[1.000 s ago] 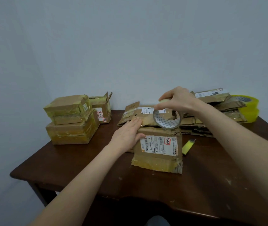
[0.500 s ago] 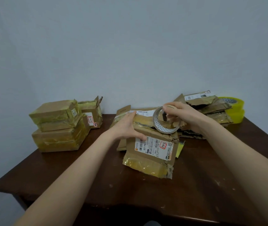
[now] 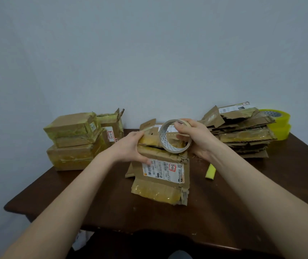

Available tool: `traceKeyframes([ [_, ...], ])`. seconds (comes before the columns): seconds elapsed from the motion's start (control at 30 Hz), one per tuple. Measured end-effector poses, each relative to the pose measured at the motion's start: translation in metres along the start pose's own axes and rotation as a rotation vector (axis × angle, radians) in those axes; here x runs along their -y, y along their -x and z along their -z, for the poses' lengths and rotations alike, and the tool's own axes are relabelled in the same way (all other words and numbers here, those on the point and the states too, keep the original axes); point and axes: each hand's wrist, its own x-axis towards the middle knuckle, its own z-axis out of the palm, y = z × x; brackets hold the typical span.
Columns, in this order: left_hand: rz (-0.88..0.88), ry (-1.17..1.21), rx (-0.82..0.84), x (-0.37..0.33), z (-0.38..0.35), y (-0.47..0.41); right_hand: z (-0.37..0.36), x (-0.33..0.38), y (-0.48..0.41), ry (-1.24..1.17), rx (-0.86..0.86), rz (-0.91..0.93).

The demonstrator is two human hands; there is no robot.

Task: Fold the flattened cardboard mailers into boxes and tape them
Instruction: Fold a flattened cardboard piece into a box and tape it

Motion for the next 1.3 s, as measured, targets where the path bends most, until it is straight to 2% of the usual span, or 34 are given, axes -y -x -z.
traceKeyframes([
  [0.07,0.014,-0.239,-0.036,-0.007,-0.009,0.002,-0.01,-0.002,0.0,0.026,0.011,0.033],
  [0.1,-0.006,-0.286,-0.06,-0.01,-0.013,0.001,-0.012,-0.002,-0.001,0.033,0.022,0.034],
  [0.2,-0.065,-0.208,-0.096,-0.013,-0.021,-0.001,-0.011,0.003,0.0,0.091,0.091,-0.023],
  [0.27,-0.066,-0.109,-0.107,-0.009,-0.024,0.0,-0.003,0.007,0.0,0.241,0.086,-0.028],
  [0.4,-0.054,0.028,-0.117,-0.002,-0.028,0.002,0.001,0.018,-0.004,0.42,0.077,0.09],
  [0.57,-0.064,0.064,-0.128,0.001,-0.028,0.004,-0.012,0.04,-0.013,0.599,0.145,0.229],
  [0.7,-0.084,0.041,-0.121,0.005,-0.028,0.005,-0.015,0.046,-0.019,0.741,0.183,0.28],
  [0.87,-0.101,0.003,-0.116,0.007,-0.029,0.004,0.003,0.051,-0.018,0.853,0.153,0.295],
  [1.2,-0.125,-0.01,-0.124,0.007,-0.029,0.005,0.031,0.045,-0.018,0.95,0.171,0.239],
  [1.3,-0.163,-0.149,-0.173,0.008,-0.034,0.012,0.032,0.037,-0.014,0.913,0.151,0.223],
])
